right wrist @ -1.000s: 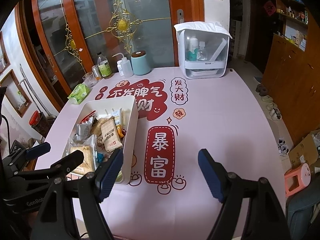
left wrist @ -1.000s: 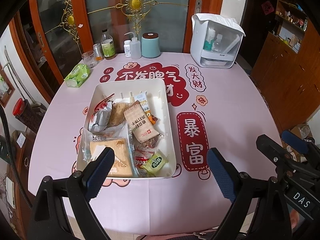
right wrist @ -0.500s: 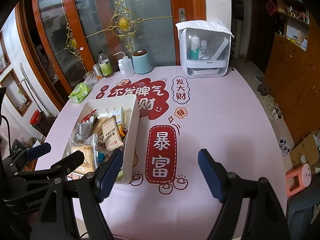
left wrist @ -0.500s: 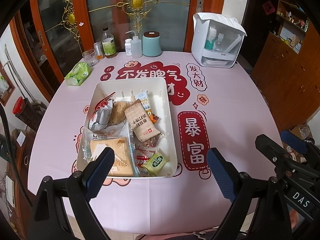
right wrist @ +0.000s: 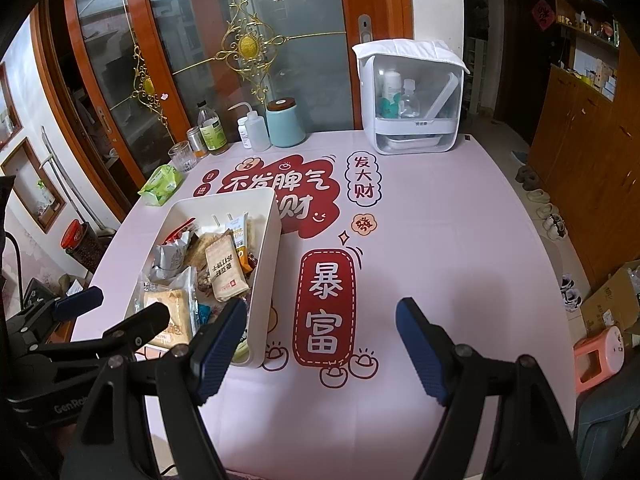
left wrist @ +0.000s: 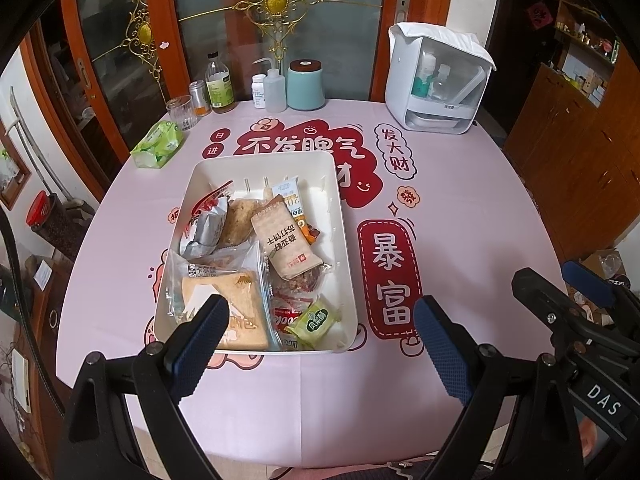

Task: Organize snacks

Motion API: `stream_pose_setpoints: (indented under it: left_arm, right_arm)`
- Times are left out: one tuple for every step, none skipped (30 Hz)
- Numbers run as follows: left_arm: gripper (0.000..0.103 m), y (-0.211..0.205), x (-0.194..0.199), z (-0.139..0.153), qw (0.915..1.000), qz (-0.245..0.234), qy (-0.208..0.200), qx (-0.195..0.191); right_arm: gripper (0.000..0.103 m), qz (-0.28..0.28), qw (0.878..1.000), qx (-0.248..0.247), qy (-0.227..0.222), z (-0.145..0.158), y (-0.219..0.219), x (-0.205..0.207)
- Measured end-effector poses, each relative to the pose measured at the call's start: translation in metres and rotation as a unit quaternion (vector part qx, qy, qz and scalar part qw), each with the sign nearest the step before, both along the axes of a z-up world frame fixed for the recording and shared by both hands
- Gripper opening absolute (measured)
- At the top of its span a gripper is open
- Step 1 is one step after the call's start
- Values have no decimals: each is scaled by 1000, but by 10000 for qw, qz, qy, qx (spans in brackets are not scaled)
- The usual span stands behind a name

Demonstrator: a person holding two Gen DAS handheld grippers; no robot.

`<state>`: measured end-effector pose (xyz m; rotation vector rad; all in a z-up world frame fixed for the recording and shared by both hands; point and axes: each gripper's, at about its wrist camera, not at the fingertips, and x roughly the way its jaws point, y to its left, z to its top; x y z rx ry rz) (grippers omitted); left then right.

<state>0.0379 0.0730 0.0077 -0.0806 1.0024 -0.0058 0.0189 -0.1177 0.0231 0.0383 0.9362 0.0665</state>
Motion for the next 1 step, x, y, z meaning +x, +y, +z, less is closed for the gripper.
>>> stream_pose_setpoints:
  left_arm:
    - [93, 0, 0, 0, 10000, -1, 2, 2]
  right_arm:
    - [78, 3, 10000, 3, 6, -1, 1, 0]
